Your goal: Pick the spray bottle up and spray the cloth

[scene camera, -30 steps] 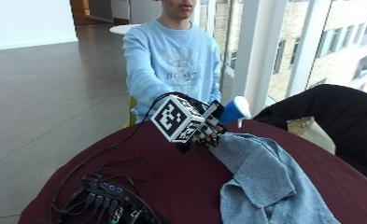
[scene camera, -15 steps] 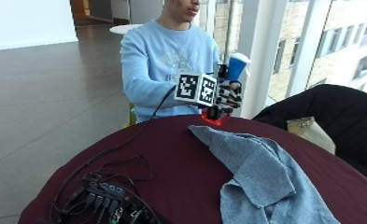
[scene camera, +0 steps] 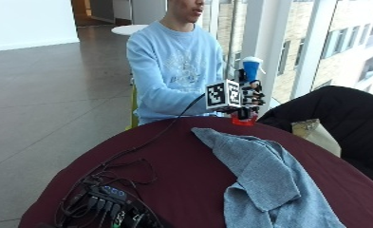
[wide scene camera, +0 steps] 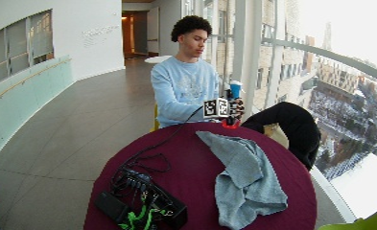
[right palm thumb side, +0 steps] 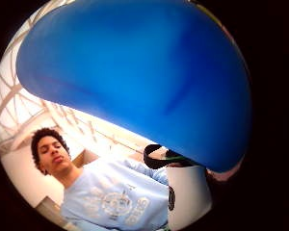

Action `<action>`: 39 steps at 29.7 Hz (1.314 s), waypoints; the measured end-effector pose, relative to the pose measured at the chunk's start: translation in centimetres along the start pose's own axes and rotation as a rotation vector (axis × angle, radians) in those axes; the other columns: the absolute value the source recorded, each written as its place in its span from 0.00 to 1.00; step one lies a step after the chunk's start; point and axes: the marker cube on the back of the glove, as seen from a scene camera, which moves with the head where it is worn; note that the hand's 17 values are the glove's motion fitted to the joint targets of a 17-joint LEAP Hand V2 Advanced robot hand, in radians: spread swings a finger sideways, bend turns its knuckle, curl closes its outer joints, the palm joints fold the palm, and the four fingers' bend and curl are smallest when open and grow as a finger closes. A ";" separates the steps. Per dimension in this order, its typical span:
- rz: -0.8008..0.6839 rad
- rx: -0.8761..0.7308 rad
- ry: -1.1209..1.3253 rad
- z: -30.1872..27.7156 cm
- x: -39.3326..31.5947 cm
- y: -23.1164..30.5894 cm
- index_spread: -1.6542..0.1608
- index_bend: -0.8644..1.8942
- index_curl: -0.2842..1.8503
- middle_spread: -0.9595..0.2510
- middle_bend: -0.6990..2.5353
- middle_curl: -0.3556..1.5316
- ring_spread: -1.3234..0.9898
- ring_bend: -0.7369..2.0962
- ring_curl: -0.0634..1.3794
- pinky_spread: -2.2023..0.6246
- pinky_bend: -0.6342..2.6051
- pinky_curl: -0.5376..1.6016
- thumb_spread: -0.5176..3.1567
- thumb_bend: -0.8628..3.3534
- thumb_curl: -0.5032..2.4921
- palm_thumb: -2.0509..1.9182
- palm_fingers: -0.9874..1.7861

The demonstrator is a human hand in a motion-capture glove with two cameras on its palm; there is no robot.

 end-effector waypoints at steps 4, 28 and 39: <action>-0.014 0.010 -0.005 1.4 0.7 -0.2 0.80 0.36 0.28 0.73 0.32 0.44 0.56 0.43 0.31 0.79 0.30 0.43 0.40 0.20 0.35 0.72 0.77; 0.020 0.010 0.009 3.2 2.7 0.7 0.79 0.36 0.29 0.73 0.32 0.44 0.55 0.43 0.31 0.79 0.29 0.42 0.41 0.19 0.34 0.70 0.75; 0.027 0.055 0.208 -7.0 0.2 7.4 0.77 0.35 0.27 0.73 0.31 0.43 0.55 0.43 0.31 0.81 0.27 0.42 0.43 0.20 0.31 0.68 0.71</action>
